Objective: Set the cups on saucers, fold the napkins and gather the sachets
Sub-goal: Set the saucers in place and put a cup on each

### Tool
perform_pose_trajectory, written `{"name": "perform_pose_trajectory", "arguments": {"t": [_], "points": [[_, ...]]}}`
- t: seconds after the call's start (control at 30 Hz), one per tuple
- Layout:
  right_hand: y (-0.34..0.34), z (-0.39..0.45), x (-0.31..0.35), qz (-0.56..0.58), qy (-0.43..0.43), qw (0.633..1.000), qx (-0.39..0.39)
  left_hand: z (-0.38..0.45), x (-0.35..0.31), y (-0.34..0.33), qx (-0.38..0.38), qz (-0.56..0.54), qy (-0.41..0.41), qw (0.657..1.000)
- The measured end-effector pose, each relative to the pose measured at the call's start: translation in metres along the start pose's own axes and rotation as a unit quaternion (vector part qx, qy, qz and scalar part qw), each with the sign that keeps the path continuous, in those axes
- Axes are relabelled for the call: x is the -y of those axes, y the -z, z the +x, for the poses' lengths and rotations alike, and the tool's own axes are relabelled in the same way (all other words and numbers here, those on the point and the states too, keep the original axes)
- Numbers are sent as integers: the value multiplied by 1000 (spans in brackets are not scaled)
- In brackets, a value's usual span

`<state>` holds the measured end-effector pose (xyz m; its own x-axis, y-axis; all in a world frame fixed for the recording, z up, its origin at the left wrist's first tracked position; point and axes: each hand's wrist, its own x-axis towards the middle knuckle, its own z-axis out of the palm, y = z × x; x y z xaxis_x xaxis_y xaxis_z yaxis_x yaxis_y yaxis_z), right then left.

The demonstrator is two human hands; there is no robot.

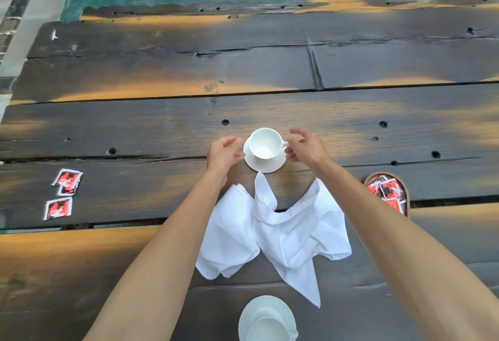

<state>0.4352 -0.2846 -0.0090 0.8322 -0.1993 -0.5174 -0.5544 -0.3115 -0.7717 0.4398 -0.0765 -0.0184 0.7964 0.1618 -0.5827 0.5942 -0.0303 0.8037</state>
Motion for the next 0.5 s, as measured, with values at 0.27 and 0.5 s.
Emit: {"name": "perform_pose_trajectory", "arguments": {"t": [0.27,0.5], "points": [[24,-45,24,3,60,998,-25,-44,-20,38,-11,3,-45,999],[30,-100,34,16,110,994,-17,-98,-28,62,15,-17,-102,995]]}}
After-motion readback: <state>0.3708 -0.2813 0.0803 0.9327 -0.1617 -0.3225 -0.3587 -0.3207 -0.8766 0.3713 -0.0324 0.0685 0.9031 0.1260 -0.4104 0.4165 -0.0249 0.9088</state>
